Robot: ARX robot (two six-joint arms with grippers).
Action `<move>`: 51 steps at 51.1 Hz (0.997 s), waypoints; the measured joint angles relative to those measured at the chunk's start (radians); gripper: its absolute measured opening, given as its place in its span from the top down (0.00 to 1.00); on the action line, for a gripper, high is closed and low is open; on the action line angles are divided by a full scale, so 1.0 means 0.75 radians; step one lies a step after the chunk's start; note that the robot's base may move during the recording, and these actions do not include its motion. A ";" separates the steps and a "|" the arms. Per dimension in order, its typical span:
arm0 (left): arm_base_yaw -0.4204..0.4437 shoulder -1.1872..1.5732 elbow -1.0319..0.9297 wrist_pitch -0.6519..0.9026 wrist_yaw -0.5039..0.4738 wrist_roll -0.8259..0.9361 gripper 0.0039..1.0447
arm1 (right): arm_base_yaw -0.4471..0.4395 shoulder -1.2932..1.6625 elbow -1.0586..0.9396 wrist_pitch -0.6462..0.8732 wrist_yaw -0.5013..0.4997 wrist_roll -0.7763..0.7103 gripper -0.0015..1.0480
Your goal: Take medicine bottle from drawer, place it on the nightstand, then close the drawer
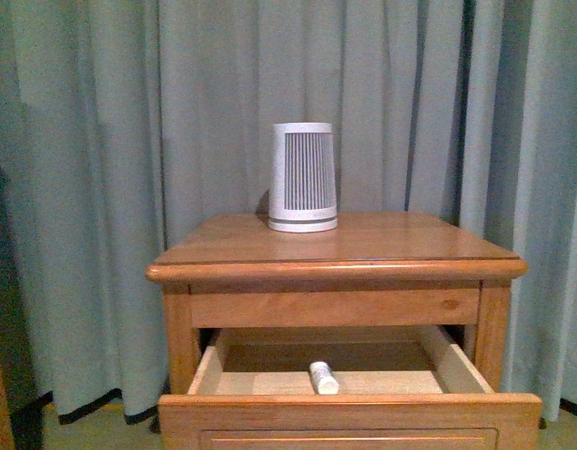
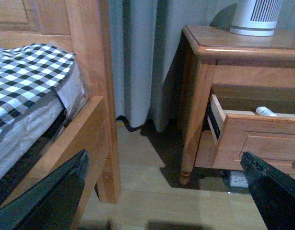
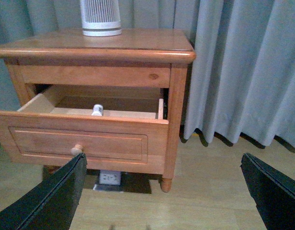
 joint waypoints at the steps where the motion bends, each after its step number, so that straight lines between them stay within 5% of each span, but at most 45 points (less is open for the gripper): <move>1: 0.001 0.000 0.000 0.000 -0.001 -0.001 0.06 | 0.019 0.013 0.002 -0.008 0.082 0.000 0.07; 4: 0.001 0.000 0.000 0.000 0.000 -0.001 0.06 | 0.051 0.171 0.019 0.070 0.351 0.011 0.07; 18: 0.001 0.000 0.000 0.000 0.000 0.000 0.06 | -0.017 1.143 0.371 0.611 0.357 0.057 0.07; 32: 0.001 0.000 0.000 0.000 0.001 0.000 0.06 | 0.099 1.930 0.927 0.484 0.340 0.096 0.07; 51: 0.001 0.000 0.000 0.000 0.000 0.000 0.06 | 0.251 2.463 1.570 0.213 0.344 0.104 0.07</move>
